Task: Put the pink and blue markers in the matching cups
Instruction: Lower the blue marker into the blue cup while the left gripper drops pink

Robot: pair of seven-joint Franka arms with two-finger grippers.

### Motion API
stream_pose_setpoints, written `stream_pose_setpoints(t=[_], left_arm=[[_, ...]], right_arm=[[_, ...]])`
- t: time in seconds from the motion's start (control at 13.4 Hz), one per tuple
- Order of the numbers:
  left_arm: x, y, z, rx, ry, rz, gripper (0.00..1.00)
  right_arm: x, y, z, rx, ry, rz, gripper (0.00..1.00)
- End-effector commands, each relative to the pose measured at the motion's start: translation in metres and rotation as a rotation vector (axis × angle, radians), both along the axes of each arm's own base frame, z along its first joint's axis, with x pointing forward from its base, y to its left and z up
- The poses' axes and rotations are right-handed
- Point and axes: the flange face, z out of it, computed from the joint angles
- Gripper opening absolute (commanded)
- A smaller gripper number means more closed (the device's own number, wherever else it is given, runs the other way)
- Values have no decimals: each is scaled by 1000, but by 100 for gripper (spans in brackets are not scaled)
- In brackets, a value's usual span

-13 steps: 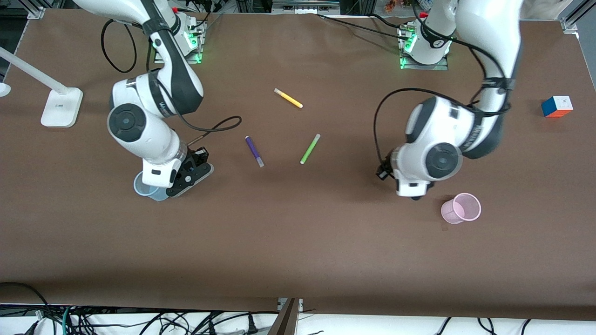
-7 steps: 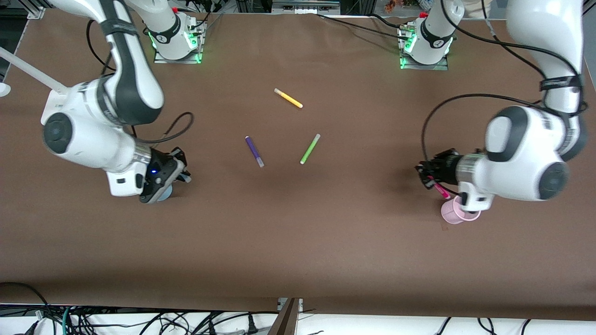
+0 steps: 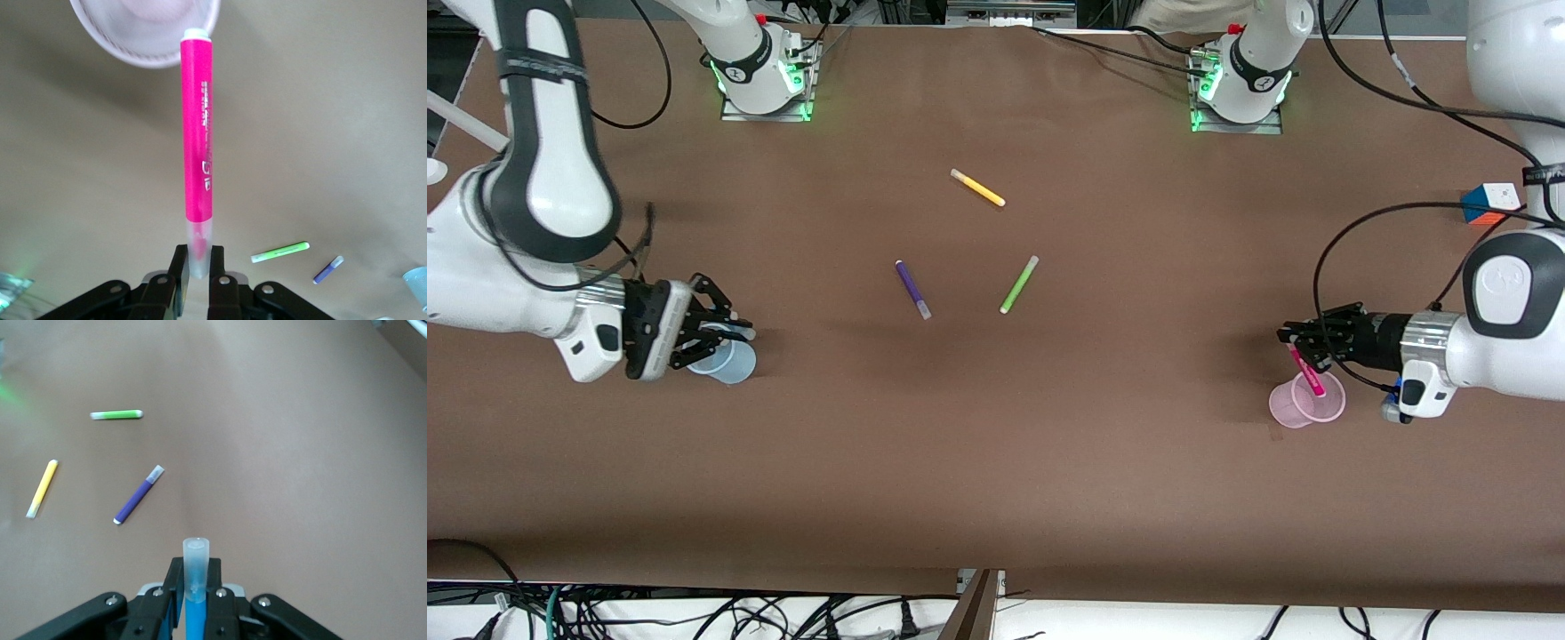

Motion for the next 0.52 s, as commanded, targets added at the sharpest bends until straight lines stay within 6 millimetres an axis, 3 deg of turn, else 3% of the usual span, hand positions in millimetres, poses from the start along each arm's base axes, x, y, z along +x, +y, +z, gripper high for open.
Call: stream_pose_setpoints(t=[0.0, 0.15, 0.45], left_arm=[[2, 15, -7, -75, -10, -2, 1], [3, 13, -21, -102, 7, 13, 2], [1, 41, -37, -151, 26, 81, 2]], right_arm=[[0, -28, -5, 126, -63, 92, 1], [0, -46, -18, 182, -85, 132, 1], [0, -76, -55, 333, -149, 182, 2]])
